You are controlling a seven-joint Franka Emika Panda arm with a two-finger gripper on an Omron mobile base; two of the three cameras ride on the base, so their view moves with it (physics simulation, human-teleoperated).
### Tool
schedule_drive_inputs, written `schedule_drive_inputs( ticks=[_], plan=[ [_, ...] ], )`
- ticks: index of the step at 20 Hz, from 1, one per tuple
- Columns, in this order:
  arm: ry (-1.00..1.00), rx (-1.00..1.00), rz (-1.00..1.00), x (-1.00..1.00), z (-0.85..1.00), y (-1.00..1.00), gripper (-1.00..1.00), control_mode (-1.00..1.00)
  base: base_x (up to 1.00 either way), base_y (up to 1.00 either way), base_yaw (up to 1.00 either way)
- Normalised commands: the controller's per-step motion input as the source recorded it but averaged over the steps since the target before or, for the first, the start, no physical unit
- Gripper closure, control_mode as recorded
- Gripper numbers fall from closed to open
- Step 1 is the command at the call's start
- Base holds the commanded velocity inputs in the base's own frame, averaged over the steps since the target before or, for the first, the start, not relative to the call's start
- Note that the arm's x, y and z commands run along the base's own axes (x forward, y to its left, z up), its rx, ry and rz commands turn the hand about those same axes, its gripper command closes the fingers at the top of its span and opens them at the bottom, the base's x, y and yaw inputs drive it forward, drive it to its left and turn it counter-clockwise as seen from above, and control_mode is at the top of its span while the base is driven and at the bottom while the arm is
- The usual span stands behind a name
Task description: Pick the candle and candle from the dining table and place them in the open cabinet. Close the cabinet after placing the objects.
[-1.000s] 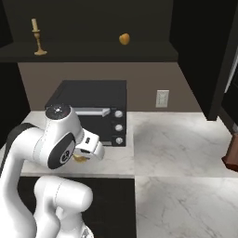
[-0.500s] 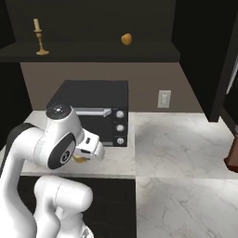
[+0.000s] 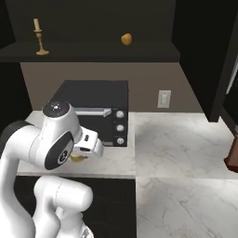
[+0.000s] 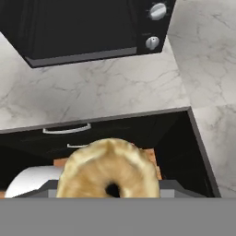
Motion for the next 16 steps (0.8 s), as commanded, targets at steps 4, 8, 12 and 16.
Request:
schedule_drive_inputs(
  ticks=[4, 8, 12, 16],
  plan=[
    [0.09, -0.01, 0.06, 0.00, 0.44, 0.00, 1.00, -1.00, 0.00, 0.00, 0.00],
    [0.12, -0.03, 0.01, 0.00, 0.66, 0.00, 1.00, -1.00, 0.00, 0.00, 0.00],
    [0.08, 0.00, 0.02, 0.00, 0.51, 0.00, 1.00, -1.00, 0.00, 0.00, 0.00],
    [0.02, 0.00, 0.03, 0.00, 0.29, 0.00, 1.00, -1.00, 0.00, 0.00, 0.00]
  ],
)
